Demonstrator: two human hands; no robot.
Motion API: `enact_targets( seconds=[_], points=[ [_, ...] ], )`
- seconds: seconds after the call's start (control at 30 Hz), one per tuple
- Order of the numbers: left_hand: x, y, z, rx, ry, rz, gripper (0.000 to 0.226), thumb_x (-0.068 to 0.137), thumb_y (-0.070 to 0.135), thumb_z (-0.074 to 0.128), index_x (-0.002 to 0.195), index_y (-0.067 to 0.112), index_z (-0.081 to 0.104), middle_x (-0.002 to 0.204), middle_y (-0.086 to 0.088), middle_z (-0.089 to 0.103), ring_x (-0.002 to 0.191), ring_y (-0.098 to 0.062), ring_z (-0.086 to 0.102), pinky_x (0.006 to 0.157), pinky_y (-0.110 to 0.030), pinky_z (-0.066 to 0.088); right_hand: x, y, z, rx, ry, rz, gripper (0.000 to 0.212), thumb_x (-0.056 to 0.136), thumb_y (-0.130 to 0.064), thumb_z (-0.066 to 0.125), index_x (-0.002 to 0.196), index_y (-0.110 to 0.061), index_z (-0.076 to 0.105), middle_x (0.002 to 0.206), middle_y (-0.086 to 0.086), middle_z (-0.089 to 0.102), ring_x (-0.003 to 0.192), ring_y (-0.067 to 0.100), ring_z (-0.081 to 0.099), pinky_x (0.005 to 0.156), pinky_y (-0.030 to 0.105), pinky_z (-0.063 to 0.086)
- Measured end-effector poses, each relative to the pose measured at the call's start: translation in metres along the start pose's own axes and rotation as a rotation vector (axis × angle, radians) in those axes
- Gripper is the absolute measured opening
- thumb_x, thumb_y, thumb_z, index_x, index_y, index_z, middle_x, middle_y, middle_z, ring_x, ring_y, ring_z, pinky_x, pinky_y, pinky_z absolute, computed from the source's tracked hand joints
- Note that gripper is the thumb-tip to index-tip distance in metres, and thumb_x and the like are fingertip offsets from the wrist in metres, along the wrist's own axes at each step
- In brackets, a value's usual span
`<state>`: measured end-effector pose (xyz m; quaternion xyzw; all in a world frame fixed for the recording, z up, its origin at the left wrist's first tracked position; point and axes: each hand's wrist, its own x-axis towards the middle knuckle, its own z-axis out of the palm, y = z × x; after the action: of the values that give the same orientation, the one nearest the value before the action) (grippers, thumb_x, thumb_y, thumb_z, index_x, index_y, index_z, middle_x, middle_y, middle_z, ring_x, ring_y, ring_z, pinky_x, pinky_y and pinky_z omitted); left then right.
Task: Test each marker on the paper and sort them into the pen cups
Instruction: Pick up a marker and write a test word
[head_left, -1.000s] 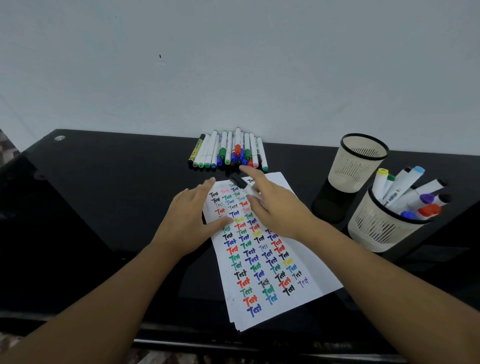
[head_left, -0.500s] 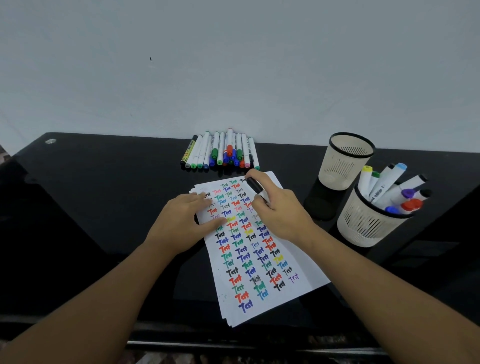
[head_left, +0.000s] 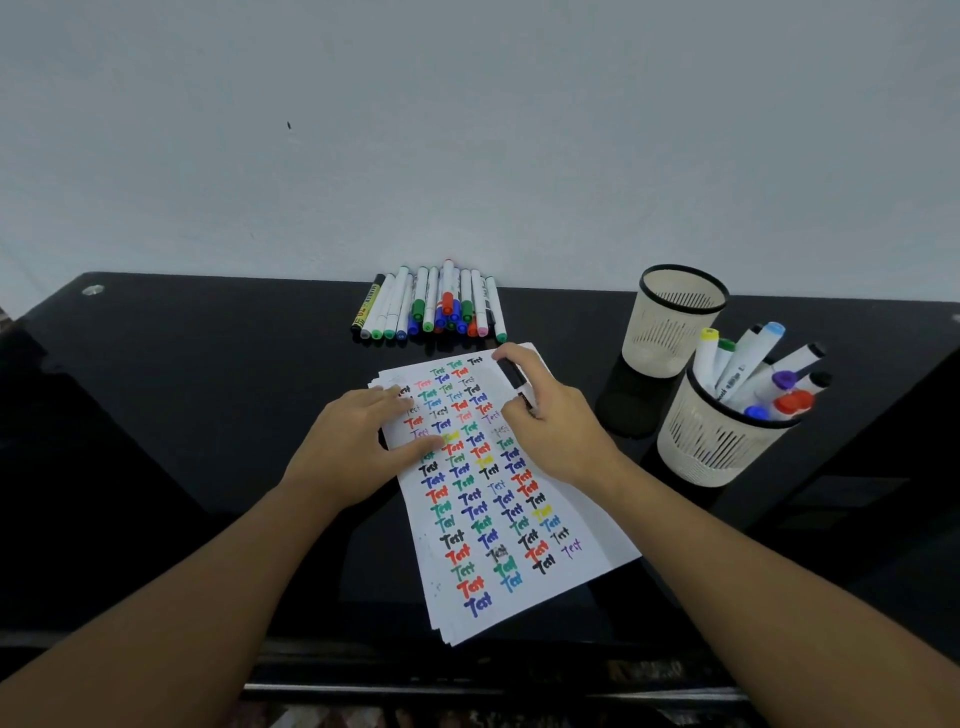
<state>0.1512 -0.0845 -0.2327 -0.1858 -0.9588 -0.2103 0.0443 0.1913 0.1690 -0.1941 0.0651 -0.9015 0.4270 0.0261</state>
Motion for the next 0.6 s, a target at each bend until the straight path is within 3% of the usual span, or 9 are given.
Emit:
enact_targets(
  seconds=[0.07, 0.13, 0.23, 0.33, 0.4, 0.5, 0.57, 0.6],
  points=[
    [-0.001, 0.003, -0.002, 0.012, -0.015, 0.01, 0.093, 0.077, 0.09, 0.046, 0.145, 0.027, 0.055, 0.153, 0.004, 0.049, 0.141, -0.013, 0.04, 0.117, -0.036, 0.031, -0.004, -0.003, -0.001, 0.056, -0.003, 0.016, 0.06, 0.109, -0.02, 0.038, 0.148, -0.063, 0.023, 0.095, 0.007, 0.071, 0.062, 0.021, 0.06, 0.06, 0.041, 0.055],
    [-0.001, 0.006, -0.005, 0.03, -0.063, 0.004, 0.093, 0.079, 0.087, 0.046, 0.153, 0.031, 0.042, 0.16, 0.003, 0.039, 0.146, -0.015, 0.033, 0.119, -0.038, 0.027, -0.008, -0.005, -0.006, 0.06, -0.011, 0.02, 0.06, 0.112, -0.022, 0.033, 0.149, -0.068, 0.021, 0.103, 0.007, 0.068, 0.075, 0.019, 0.071, 0.076, 0.036, 0.059],
    [-0.002, 0.014, -0.006, 0.117, -0.139, 0.016, 0.101, 0.077, 0.096, 0.029, 0.16, 0.041, 0.015, 0.169, 0.002, 0.017, 0.154, -0.018, 0.016, 0.125, -0.043, 0.016, -0.016, -0.011, -0.019, 0.12, 0.022, 0.016, 0.043, 0.112, -0.022, 0.035, 0.144, -0.046, 0.051, 0.107, -0.002, 0.066, 0.097, 0.012, 0.073, 0.085, 0.028, 0.053],
    [-0.008, 0.029, -0.004, 0.14, -0.193, 0.02, 0.103, 0.074, 0.1, 0.02, 0.158, 0.048, -0.009, 0.17, 0.003, -0.008, 0.157, -0.019, -0.006, 0.126, -0.047, 0.006, -0.026, -0.016, -0.037, 0.171, 0.056, 0.031, 0.044, 0.105, -0.02, 0.047, 0.141, -0.046, 0.047, 0.112, -0.001, 0.067, 0.103, 0.023, 0.068, 0.091, 0.043, 0.055],
    [-0.015, 0.038, -0.001, 0.145, -0.249, 0.022, 0.105, 0.073, 0.102, 0.02, 0.157, 0.049, -0.013, 0.169, 0.003, -0.017, 0.156, -0.02, -0.013, 0.126, -0.048, 0.002, -0.033, -0.022, -0.047, 0.201, 0.069, 0.032, 0.05, 0.1, -0.013, 0.055, 0.138, -0.042, 0.041, 0.113, -0.002, 0.068, 0.107, 0.024, 0.068, 0.09, 0.047, 0.057],
    [-0.029, 0.043, 0.007, 0.187, -0.319, 0.034, 0.104, 0.072, 0.102, 0.017, 0.158, 0.048, -0.011, 0.168, 0.004, -0.019, 0.155, -0.018, -0.017, 0.126, -0.047, -0.005, -0.04, -0.026, -0.06, 0.169, 0.133, -0.007, 0.032, 0.101, -0.014, 0.058, 0.12, -0.036, 0.044, 0.1, 0.005, 0.068, 0.094, 0.02, 0.073, 0.085, 0.047, 0.06],
    [-0.036, 0.043, 0.012, 0.209, -0.315, 0.029, 0.103, 0.072, 0.102, 0.011, 0.158, 0.047, -0.009, 0.168, 0.005, -0.018, 0.154, -0.015, -0.019, 0.125, -0.044, -0.009, -0.049, -0.033, -0.071, 0.163, 0.182, -0.014, 0.007, 0.108, -0.026, 0.052, 0.111, -0.031, 0.049, 0.089, 0.009, 0.068, 0.076, 0.016, 0.073, 0.074, 0.042, 0.058],
    [-0.038, 0.043, 0.013, 0.218, -0.301, 0.024, 0.103, 0.072, 0.102, 0.009, 0.158, 0.047, -0.008, 0.168, 0.006, -0.017, 0.154, -0.014, -0.018, 0.125, -0.043, -0.009, -0.054, -0.037, -0.076, 0.125, 0.223, -0.016, 0.007, 0.109, -0.035, 0.048, 0.11, -0.029, 0.051, 0.084, 0.01, 0.068, 0.07, 0.016, 0.07, 0.07, 0.039, 0.055]
  ],
)
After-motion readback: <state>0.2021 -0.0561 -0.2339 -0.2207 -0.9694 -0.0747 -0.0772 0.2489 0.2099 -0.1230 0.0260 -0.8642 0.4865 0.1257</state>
